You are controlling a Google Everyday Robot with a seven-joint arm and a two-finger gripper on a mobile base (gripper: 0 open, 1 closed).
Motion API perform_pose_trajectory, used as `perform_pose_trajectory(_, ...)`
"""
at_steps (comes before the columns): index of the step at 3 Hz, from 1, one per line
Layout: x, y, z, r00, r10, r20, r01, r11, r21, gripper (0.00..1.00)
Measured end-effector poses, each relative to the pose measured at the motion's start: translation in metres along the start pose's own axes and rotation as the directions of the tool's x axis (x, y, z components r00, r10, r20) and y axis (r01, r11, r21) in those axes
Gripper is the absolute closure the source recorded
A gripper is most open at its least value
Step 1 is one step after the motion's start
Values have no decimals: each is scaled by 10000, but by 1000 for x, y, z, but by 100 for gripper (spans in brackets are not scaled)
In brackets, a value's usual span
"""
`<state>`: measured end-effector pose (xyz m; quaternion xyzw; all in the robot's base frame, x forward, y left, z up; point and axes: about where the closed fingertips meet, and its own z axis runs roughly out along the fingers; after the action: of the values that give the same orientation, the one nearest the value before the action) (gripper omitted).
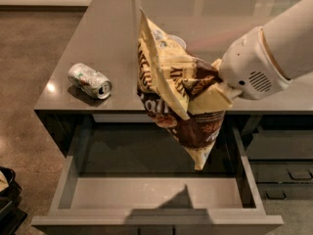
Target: Pick brown chip bag from top drawer and place on counter
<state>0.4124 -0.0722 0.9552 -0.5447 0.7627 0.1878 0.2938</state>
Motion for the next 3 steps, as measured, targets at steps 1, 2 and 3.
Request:
perform_pose_trajectory(1,2,-1,3,10000,73,-8,-74,9999,-88,100)
perform_pose_trajectory(2,-6,-26,2,9992,-400,42,401,9983,-432,100)
perform_pose_trajectory(3,-2,-75,23,9936,-1017,-498,929,9836,-1548,100)
